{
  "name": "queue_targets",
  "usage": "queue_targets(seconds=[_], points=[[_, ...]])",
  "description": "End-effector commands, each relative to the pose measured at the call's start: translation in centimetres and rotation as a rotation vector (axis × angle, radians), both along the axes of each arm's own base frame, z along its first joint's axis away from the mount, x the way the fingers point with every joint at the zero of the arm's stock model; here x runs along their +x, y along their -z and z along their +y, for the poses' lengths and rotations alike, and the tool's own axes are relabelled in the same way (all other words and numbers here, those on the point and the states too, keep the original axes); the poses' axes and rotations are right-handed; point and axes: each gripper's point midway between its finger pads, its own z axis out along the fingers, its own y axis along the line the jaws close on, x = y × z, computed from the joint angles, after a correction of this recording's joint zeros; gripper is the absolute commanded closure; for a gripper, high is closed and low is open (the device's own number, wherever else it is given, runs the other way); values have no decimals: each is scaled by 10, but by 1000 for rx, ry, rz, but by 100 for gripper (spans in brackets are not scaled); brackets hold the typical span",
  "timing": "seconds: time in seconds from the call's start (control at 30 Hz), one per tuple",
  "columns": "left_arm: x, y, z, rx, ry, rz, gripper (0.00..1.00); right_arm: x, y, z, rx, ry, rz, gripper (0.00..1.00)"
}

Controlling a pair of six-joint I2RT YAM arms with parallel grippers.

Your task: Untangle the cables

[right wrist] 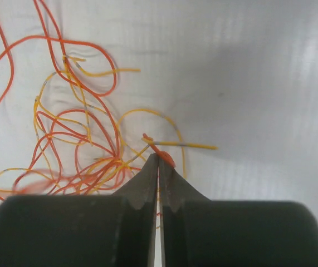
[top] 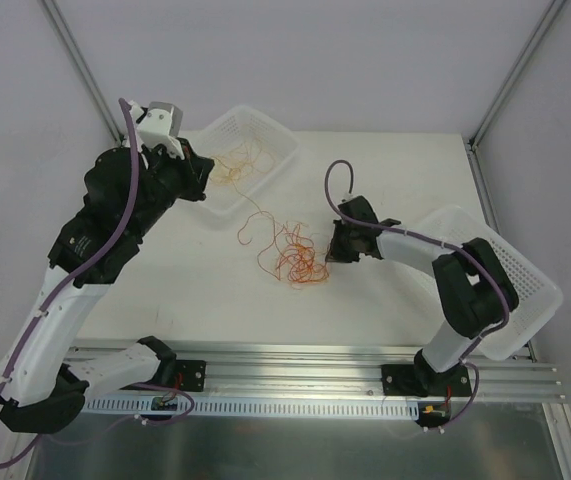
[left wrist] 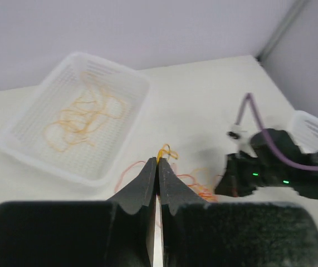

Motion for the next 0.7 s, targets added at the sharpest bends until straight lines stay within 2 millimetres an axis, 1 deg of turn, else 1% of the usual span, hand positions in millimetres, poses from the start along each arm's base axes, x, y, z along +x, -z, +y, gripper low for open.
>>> queue_targets(seconds=[0.0,0.03,0.1,0.13,0.2,0.23,0.3,0.33,0.4,0.43,0.47,0.53,0.6,0.67], points=[[16,-2,60,150,-269,-45,100,-6,-20,-39,-113,19,-40,100],[21,1,82,203,-360,-41,100,-4,-21,-47,-148,35,-54,99],[24,9,100,251,-436,-24,100,-5,-28,-56,-163,44,-59,99],[27,15,116,303,-494,-12,100,-4,-31,-59,-168,43,-69,99],[28,23,129,345,-542,8,100,-4,-40,-63,-166,48,-85,99],[29,31,134,371,-558,25,100,-4,-43,-63,-163,46,-92,99],[29,37,149,401,-609,45,100,-3,-49,-67,-169,49,-97,99],[28,42,162,452,-660,60,100,-1,-54,-69,-176,53,-112,99],[24,43,186,515,-753,82,100,0,-57,-77,-182,69,-108,99],[23,44,195,579,-785,94,100,0,-61,-77,-173,70,-115,100],[18,42,211,620,-863,109,100,1,-63,-79,-174,70,-117,99],[16,43,223,690,-902,133,100,1,-67,-80,-177,61,-124,99],[13,45,232,721,-939,152,100,2,-72,-80,-184,51,-130,99],[13,52,236,758,-944,176,100,2,-74,-82,-188,54,-126,100]])
